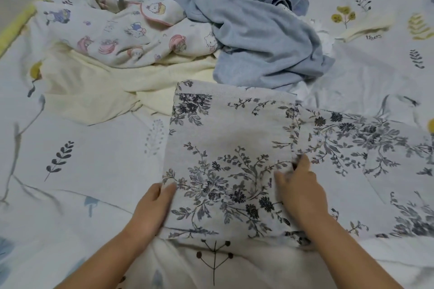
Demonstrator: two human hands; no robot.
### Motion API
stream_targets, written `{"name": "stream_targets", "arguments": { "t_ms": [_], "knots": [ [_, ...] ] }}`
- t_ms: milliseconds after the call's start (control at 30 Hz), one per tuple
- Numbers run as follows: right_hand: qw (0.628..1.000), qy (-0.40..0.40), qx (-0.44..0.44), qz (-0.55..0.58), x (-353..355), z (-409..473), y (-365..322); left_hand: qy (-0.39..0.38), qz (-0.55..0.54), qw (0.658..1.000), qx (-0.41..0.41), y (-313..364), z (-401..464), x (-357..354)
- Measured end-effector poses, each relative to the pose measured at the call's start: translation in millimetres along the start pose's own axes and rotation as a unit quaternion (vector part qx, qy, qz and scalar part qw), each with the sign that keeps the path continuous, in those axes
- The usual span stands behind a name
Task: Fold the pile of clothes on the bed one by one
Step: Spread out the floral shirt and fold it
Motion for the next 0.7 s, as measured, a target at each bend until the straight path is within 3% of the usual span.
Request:
{"name": "stream_targets", "arguments": {
  "t_ms": [67, 167, 333, 500, 600, 700],
  "knots": [
    [0.998, 0.008, 0.016, 0.053, 1.2, -2.7, -0.2, 0.009, 0.023, 0.999, -0.031, -0.5, -5.9, -0.3],
    [0.989, 0.098, 0.076, 0.080, 17.9, -1.6, 2.8, 0.097, 0.054, 0.989, -0.100, 5.6, -16.8, 4.1],
    [0.988, 0.068, 0.065, -0.123, 7.9, -5.6, 13.4, 0.091, 0.165, 0.980, -0.066, -6.5, -18.5, -5.9],
    [0.959, 0.191, 0.164, -0.128, 12.7, -9.4, -20.0, 0.163, 0.116, 0.975, -0.096, 26.6, -0.7, 2.3],
    [0.953, 0.098, 0.227, -0.176, -13.5, -16.7, -24.2, 0.194, 0.286, 0.907, -0.241, 51.5, -6.6, -17.2],
    [0.949, 0.018, 0.231, -0.213, -39.0, -20.8, 1.3, 0.093, 0.399, 0.843, -0.349, 43.8, -24.8, -57.2]
  ]
}}
Point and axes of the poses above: each hand's wrist, its own z-axis towards the middle knuckle, its own x-axis out of the back of the hand, y = z × x, the point moved 5 cm from there along z, towards the middle knuckle, and after that the axes turned 8 degrees about y, right-handed, at the moved point
